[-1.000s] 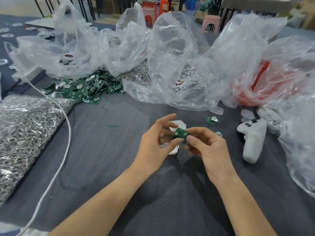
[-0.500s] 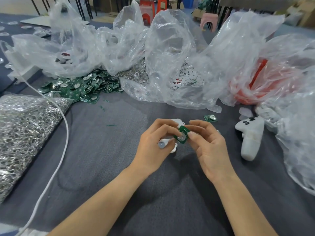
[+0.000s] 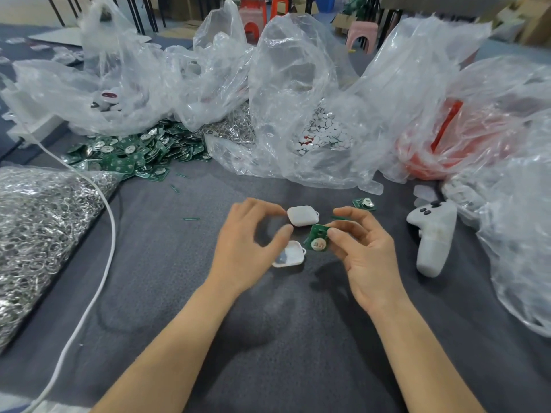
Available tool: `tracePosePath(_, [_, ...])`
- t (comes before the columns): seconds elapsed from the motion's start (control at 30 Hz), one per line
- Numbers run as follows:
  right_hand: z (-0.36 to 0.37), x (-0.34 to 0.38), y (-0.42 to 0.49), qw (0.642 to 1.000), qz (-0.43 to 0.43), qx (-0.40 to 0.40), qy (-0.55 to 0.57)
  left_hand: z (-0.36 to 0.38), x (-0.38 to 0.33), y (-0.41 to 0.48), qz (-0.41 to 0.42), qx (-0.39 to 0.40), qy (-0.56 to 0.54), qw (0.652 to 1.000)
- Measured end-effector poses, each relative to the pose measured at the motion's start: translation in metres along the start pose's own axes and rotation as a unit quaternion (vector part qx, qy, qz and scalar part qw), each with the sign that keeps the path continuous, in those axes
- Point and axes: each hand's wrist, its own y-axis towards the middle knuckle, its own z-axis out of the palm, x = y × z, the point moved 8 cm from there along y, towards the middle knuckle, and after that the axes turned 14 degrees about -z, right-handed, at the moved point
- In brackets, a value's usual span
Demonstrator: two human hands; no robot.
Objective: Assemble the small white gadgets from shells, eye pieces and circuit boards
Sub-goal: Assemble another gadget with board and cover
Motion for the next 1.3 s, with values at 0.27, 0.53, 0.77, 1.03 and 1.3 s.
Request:
tracePosePath(0.27, [-0.004,0.002,0.003,0.998,-0.014,-0.010,-0.065,0.008,0.036,0.000,-0.036,0.156,0.138,0.977])
tracePosePath(0.53, [0.002,-0.004,-0.001,0.979,0.008,0.067,-0.192,0.006,0.042,0.002,-0.051,0.132,0.108,0.984])
tracePosePath(0.77, [0.004,-0.003,-0.002,0.983,0.000,0.078,-0.168,0.001,0.038,0.003,-0.065,0.065,0.089,0.992])
tracePosePath(1.03, [-0.003,0.000,0.000,0.994,-0.001,0.028,-0.108,0.030,0.015,-0.015,0.041,0.140,0.198,0.969])
tracePosePath(1.3, [0.008,-0.005,-0.005,0.986,0.026,0.080,-0.145,0.029,0.018,-0.016,0.053,0.133,0.197,0.970])
